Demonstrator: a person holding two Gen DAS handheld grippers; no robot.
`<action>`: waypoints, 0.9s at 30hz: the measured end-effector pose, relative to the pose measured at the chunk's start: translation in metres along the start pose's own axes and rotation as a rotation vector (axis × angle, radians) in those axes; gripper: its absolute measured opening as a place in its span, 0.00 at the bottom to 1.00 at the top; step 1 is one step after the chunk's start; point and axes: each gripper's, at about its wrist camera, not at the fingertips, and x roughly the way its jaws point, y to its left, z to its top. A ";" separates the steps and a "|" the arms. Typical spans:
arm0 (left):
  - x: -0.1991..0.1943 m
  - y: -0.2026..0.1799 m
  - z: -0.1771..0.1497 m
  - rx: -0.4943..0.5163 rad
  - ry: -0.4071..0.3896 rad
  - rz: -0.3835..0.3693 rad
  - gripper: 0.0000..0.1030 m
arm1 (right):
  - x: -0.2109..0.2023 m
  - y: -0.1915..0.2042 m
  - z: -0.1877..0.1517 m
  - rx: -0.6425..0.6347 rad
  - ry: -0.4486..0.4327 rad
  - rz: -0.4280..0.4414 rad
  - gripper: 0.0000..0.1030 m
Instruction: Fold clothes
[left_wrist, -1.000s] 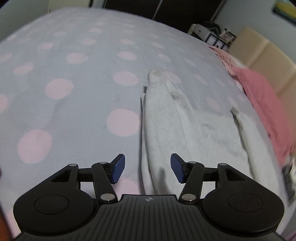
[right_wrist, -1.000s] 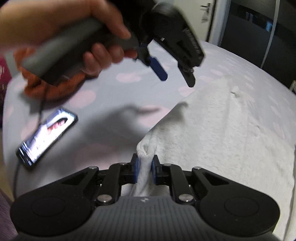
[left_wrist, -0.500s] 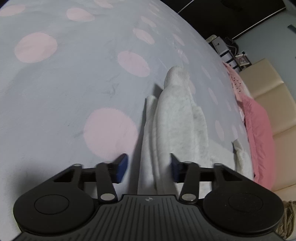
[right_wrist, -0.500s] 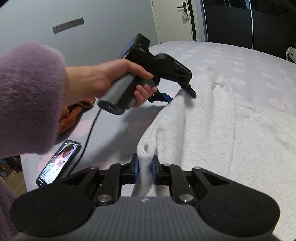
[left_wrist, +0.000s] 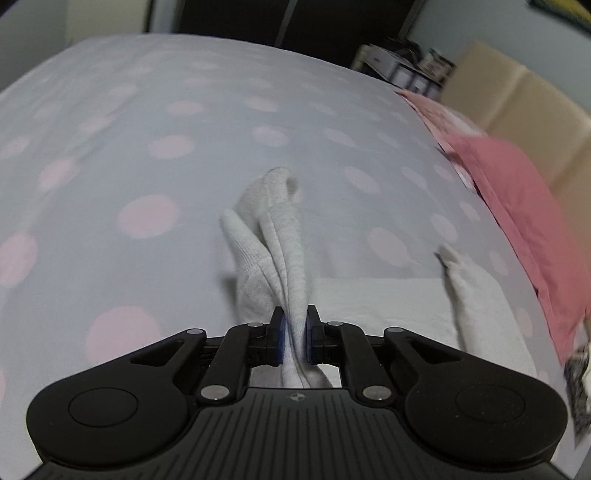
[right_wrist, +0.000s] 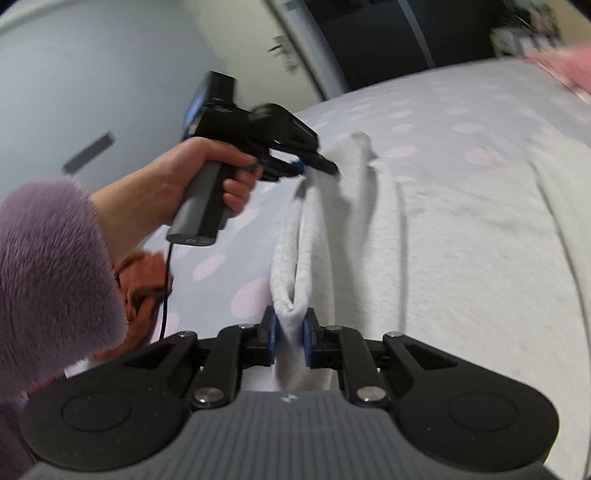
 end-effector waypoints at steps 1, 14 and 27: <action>0.004 -0.014 0.001 0.023 0.008 -0.004 0.08 | -0.006 -0.007 0.000 0.025 -0.004 -0.015 0.15; 0.039 -0.092 -0.019 0.195 0.042 0.013 0.36 | -0.024 -0.092 -0.021 0.309 0.090 -0.092 0.15; -0.054 -0.114 -0.106 0.460 0.124 0.135 0.40 | -0.007 -0.132 -0.038 0.487 0.187 -0.092 0.15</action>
